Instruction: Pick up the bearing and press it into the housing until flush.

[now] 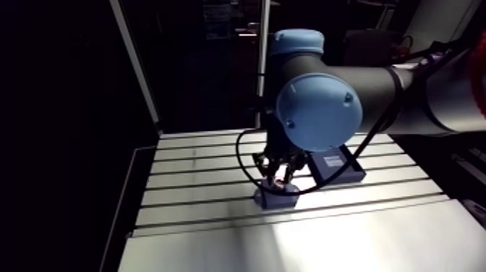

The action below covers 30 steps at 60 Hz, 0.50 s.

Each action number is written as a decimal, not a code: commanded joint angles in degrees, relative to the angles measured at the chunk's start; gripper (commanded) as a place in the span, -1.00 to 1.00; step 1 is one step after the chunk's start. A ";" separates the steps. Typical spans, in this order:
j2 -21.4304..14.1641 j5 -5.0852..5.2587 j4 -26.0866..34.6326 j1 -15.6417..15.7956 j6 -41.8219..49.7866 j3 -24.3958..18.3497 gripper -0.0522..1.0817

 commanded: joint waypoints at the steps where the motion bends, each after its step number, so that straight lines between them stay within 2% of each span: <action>1: 0.05 0.00 -0.17 0.00 -0.01 0.29 0.31; 30: 0.49 0.00 -0.60 0.00 -0.01 0.56 0.31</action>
